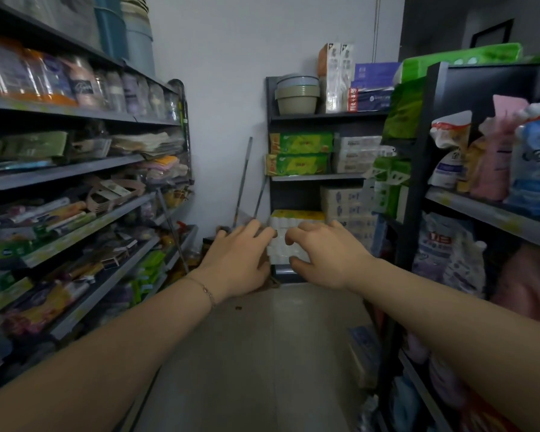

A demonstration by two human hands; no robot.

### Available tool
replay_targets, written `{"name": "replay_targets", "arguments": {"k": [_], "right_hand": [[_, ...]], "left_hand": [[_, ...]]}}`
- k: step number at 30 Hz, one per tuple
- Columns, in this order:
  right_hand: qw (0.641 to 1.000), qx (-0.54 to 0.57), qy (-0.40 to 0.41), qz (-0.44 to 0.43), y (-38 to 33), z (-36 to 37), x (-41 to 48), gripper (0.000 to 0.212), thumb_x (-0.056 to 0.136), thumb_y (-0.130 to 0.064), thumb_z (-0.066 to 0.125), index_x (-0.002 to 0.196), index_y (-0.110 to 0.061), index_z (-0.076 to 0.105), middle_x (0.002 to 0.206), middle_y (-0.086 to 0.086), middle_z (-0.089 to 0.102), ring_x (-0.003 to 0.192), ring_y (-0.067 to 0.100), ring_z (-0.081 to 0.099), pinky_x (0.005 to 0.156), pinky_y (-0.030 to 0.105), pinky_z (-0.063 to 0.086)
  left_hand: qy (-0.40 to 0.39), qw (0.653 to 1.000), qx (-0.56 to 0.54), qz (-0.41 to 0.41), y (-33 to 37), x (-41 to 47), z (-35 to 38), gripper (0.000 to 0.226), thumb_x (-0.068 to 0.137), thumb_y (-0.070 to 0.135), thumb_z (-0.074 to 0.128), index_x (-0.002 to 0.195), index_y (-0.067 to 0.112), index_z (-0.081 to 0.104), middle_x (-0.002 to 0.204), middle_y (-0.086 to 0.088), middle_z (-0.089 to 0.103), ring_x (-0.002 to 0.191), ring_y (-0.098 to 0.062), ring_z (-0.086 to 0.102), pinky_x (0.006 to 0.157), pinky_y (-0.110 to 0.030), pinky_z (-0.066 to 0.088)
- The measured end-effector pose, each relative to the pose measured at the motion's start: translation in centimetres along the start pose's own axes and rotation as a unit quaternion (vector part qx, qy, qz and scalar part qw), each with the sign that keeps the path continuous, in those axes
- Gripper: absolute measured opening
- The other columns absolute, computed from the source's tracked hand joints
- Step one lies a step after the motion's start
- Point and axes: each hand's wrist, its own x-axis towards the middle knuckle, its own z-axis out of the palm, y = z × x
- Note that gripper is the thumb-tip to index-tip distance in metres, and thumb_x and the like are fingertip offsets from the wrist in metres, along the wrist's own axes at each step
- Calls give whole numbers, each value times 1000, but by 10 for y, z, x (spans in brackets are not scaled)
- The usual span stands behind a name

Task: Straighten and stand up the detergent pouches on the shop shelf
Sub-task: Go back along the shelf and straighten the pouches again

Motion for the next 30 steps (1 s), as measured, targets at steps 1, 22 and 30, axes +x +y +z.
{"name": "replay_targets", "arguments": {"k": [1,22,30], "right_hand": [[1000,-2,1,-4,9,4,11,34,93,-38,48,122,-21,49,120,2,56,111,26,53,89,38,38],[999,-22,-20,25,157,110,170,36,93,-41,49,124,-23,48,122,1,54,111,24,53,88,39,35],[997,-40,-9,60,214,146,236,38,94,-41,47,127,-23,49,121,0,55,110,23,54,89,37,36]], "left_hand": [[1,1000,3,1,-4,12,5,46,91,38,51,134,29,35,129,3,40,116,-20,46,78,-36,30],[2,998,-51,35,-74,223,130,46,90,36,55,132,28,37,131,2,40,118,-20,44,92,-39,37],[4,996,-58,71,-113,317,178,49,90,40,53,134,28,35,132,2,39,118,-21,46,91,-42,43]]}}
